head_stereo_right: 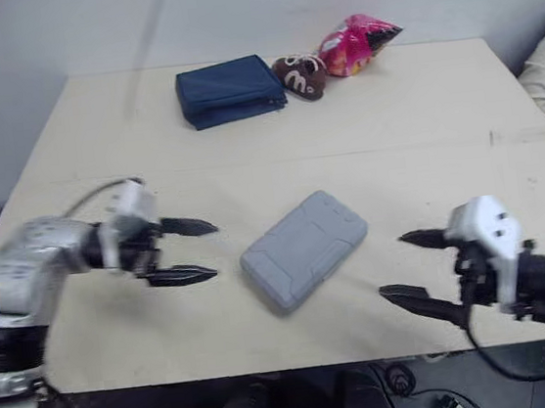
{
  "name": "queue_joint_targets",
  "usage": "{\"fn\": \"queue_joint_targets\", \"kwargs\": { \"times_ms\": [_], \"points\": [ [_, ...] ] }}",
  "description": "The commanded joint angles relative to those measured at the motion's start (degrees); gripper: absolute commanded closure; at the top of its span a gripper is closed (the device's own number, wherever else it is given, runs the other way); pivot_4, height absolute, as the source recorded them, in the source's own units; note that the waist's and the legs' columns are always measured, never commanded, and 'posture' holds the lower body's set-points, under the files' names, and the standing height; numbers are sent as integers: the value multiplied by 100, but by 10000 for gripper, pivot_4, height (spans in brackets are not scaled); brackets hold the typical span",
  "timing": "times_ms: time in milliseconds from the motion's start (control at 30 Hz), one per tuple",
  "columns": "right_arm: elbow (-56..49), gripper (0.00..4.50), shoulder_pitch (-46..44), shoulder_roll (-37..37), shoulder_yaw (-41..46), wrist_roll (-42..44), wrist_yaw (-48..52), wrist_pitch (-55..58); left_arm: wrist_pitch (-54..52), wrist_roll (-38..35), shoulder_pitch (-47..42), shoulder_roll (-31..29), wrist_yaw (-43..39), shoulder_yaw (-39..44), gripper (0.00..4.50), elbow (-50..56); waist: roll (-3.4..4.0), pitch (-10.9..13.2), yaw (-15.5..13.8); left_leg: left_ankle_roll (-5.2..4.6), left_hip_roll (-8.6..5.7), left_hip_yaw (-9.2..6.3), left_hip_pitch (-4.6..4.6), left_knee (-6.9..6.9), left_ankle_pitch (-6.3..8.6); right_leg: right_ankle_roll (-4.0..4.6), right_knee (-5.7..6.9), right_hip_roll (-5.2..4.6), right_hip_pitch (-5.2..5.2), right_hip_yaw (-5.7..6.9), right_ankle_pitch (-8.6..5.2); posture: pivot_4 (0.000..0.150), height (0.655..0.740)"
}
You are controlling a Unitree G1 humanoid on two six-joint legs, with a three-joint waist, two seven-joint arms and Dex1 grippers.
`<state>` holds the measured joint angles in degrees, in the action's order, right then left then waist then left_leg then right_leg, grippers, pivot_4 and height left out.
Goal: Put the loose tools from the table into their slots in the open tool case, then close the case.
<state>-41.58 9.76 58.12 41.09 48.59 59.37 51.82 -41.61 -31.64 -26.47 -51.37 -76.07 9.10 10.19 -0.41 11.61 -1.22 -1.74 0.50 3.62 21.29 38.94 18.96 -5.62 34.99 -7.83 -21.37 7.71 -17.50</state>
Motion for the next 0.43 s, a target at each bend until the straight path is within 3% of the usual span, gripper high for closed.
{"fn": "queue_joint_targets", "kwargs": {
  "times_ms": [33,200,433],
  "points": [
    [467,0,66,374,648,-191,437,-202,-416,-472,748,-637,-167,1210,329,240,6,5,-11,0,0,5,0,-1,4,1,-2,0,-2,-5,0,1500,7400],
    [1226,0,-65,654,533,-591,733,-719,-416,-639,1323,-996,-36,2008,329,199,14,11,-62,1,-1,7,8,-1,15,1,-13,-4,-9,-4,-1,1500,7400],
    [1537,0,-368,685,62,-709,798,-1061,-93,-660,1520,-925,107,2017,329,220,22,15,-16,9,2,19,6,-21,18,7,-13,-3,-18,0,-4,1500,7400]
  ]
}}
